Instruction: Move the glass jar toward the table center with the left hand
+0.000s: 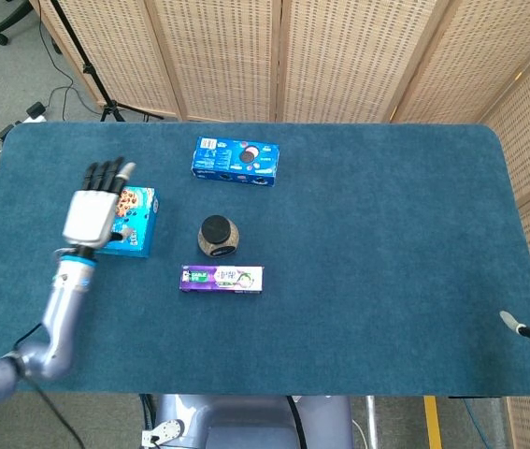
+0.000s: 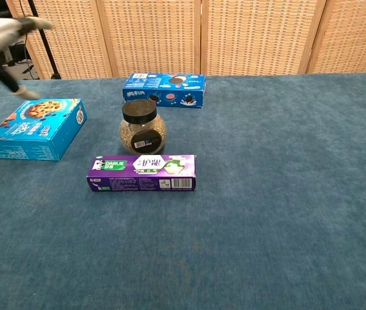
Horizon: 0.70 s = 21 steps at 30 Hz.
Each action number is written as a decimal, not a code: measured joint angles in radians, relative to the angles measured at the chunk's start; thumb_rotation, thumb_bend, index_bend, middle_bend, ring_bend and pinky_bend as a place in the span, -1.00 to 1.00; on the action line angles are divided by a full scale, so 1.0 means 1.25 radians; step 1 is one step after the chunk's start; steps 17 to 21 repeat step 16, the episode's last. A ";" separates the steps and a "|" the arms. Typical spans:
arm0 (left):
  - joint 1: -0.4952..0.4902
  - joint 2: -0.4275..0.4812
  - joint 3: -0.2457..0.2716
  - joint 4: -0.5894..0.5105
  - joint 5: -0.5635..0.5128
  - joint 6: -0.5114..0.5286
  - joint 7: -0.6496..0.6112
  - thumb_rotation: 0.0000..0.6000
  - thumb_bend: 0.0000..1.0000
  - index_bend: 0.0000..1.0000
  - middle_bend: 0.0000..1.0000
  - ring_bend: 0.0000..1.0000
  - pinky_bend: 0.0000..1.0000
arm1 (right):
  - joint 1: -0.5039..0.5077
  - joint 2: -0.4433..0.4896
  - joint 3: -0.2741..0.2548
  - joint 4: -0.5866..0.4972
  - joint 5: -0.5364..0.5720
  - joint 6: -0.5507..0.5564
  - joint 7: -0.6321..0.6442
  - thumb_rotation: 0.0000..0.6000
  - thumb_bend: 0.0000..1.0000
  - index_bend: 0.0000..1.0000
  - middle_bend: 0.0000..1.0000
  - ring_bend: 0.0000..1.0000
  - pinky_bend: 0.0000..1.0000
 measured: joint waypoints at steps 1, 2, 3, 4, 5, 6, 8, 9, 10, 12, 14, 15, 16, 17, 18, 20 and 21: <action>0.019 0.021 0.006 -0.017 0.003 0.009 -0.018 1.00 -1.00 -1.00 -1.00 -1.00 -1.00 | -0.001 0.000 0.000 -0.001 -0.002 0.003 -0.002 1.00 -1.00 -1.00 -1.00 -1.00 -1.00; 0.038 0.039 0.013 -0.030 0.007 0.019 -0.037 1.00 -1.00 -1.00 -1.00 -1.00 -1.00 | -0.001 0.000 -0.001 -0.002 -0.004 0.006 -0.003 1.00 -1.00 -1.00 -1.00 -1.00 -1.00; 0.061 0.061 0.022 -0.045 0.015 0.033 -0.063 1.00 -1.00 -1.00 -1.00 -1.00 -1.00 | -0.002 -0.001 -0.001 -0.003 -0.007 0.009 -0.004 1.00 -1.00 -1.00 -1.00 -1.00 -1.00; 0.079 0.075 0.029 -0.054 0.022 0.046 -0.084 1.00 -1.00 -1.00 -1.00 -1.00 -1.00 | -0.003 -0.001 -0.002 -0.005 -0.010 0.012 -0.007 1.00 -1.00 -1.00 -1.00 -1.00 -1.00; 0.096 0.086 0.037 -0.063 0.030 0.059 -0.105 1.00 -1.00 -1.00 -1.00 -1.00 -1.00 | -0.003 -0.002 -0.003 -0.005 -0.013 0.013 -0.009 1.00 -1.00 -1.00 -1.00 -1.00 -1.00; 0.121 0.099 0.049 -0.073 0.041 0.077 -0.135 1.00 -1.00 -1.00 -1.00 -1.00 -1.00 | -0.004 -0.003 -0.004 -0.006 -0.015 0.015 -0.011 1.00 -1.00 -1.00 -1.00 -1.00 -1.00; 0.159 0.120 0.069 -0.088 0.060 0.107 -0.180 1.00 -1.00 -1.00 -1.00 -1.00 -1.00 | -0.005 -0.005 -0.007 -0.007 -0.021 0.019 -0.018 1.00 -1.00 -1.00 -1.00 -1.00 -1.00; 0.186 0.136 0.085 -0.096 0.072 0.129 -0.206 1.00 -1.00 -1.00 -1.00 -1.00 -1.00 | -0.005 -0.005 -0.008 -0.008 -0.024 0.022 -0.021 1.00 -1.00 -1.00 -1.00 -1.00 -1.00; 0.207 0.147 0.097 -0.101 0.082 0.144 -0.225 1.00 -1.00 -1.00 -1.00 -1.00 -1.00 | -0.006 -0.006 -0.009 -0.009 -0.028 0.025 -0.024 1.00 -1.00 -1.00 -1.00 -1.00 -1.00; 0.254 0.174 0.126 -0.108 0.103 0.178 -0.268 1.00 -1.00 -1.00 -1.00 -1.00 -1.00 | -0.008 -0.007 -0.011 -0.011 -0.032 0.030 -0.025 1.00 -1.00 -1.00 -1.00 -1.00 -1.00; 0.287 0.197 0.150 -0.112 0.118 0.202 -0.296 1.00 -1.00 -1.00 -1.00 -1.00 -1.00 | -0.010 -0.007 -0.011 -0.012 -0.035 0.037 -0.025 1.00 -1.00 -1.00 -1.00 -1.00 -1.00; 0.302 0.209 0.161 -0.115 0.127 0.211 -0.309 1.00 -1.00 -1.00 -1.00 -1.00 -1.00 | -0.011 -0.007 -0.012 -0.013 -0.037 0.039 -0.026 1.00 -1.00 -1.00 -1.00 -1.00 -1.00; 0.312 0.215 0.165 -0.118 0.131 0.217 -0.315 1.00 -1.00 -1.00 -1.00 -1.00 -1.00 | -0.011 -0.007 -0.011 -0.012 -0.038 0.042 -0.028 1.00 -1.00 -1.00 -1.00 -1.00 -1.00; 0.312 0.215 0.165 -0.118 0.131 0.217 -0.315 1.00 -1.00 -1.00 -1.00 -1.00 -1.00 | -0.011 -0.007 -0.011 -0.012 -0.038 0.042 -0.028 1.00 -1.00 -1.00 -1.00 -1.00 -1.00; 0.312 0.215 0.165 -0.118 0.131 0.217 -0.315 1.00 -1.00 -1.00 -1.00 -1.00 -1.00 | -0.011 -0.007 -0.011 -0.012 -0.038 0.042 -0.028 1.00 -1.00 -1.00 -1.00 -1.00 -1.00; 0.312 0.215 0.165 -0.118 0.131 0.217 -0.315 1.00 -1.00 -1.00 -1.00 -1.00 -1.00 | -0.011 -0.007 -0.011 -0.012 -0.038 0.042 -0.028 1.00 -1.00 -1.00 -1.00 -1.00 -1.00; 0.312 0.215 0.165 -0.118 0.131 0.217 -0.315 1.00 -1.00 -1.00 -1.00 -1.00 -1.00 | -0.011 -0.007 -0.011 -0.012 -0.038 0.042 -0.028 1.00 -1.00 -1.00 -1.00 -1.00 -1.00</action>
